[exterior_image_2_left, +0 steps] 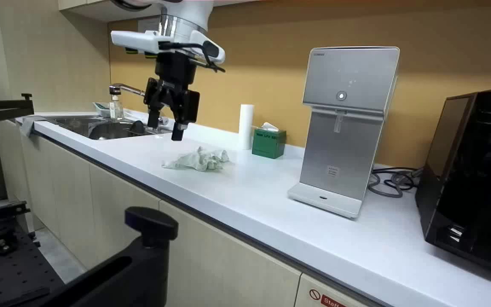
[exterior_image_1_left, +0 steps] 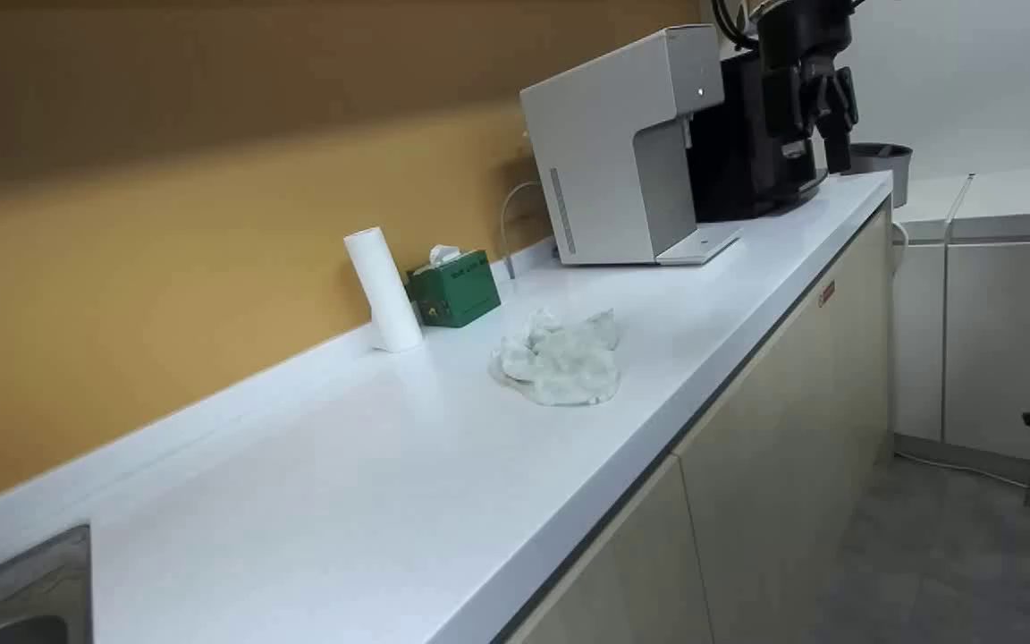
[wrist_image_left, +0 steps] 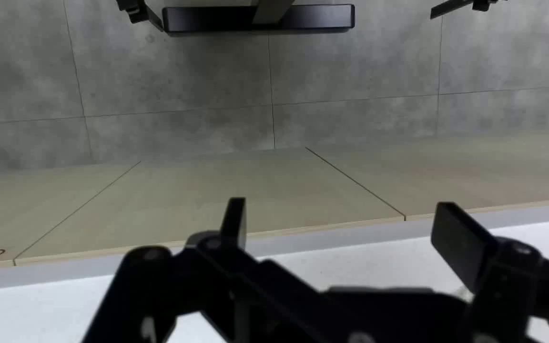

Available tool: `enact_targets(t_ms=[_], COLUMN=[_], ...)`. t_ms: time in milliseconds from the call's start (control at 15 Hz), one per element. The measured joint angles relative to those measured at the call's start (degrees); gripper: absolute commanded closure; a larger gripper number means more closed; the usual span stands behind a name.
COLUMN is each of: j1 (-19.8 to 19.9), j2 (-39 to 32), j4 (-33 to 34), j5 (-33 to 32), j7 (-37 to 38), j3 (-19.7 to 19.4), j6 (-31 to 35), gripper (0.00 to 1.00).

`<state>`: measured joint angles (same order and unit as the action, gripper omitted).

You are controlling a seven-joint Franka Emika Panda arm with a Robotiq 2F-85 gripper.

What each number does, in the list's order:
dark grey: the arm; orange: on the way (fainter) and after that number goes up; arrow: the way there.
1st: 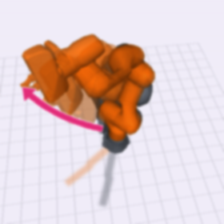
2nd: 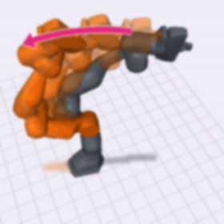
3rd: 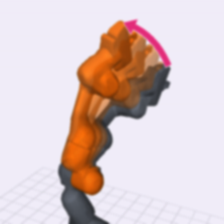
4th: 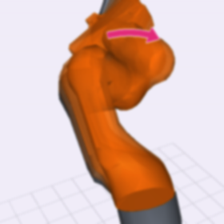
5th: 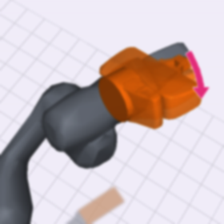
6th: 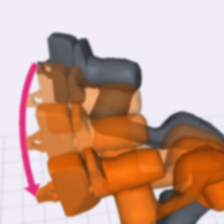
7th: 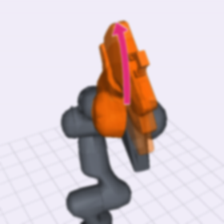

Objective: Use the white towel to clean the surface

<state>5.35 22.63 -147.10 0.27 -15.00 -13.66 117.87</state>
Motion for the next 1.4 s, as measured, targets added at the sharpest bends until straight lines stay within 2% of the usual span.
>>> enact_targets(t_ms=[1000,1400], j1=[0.1,-2.4], j2=[0.0,-1.8], j4=[0.0,-2.5], j5=[0.0,-0.3], j7=[-0.2,-0.8], j3=[0.3,6.3], j6=[0.1,8.7], gripper=[0.0,0.0])
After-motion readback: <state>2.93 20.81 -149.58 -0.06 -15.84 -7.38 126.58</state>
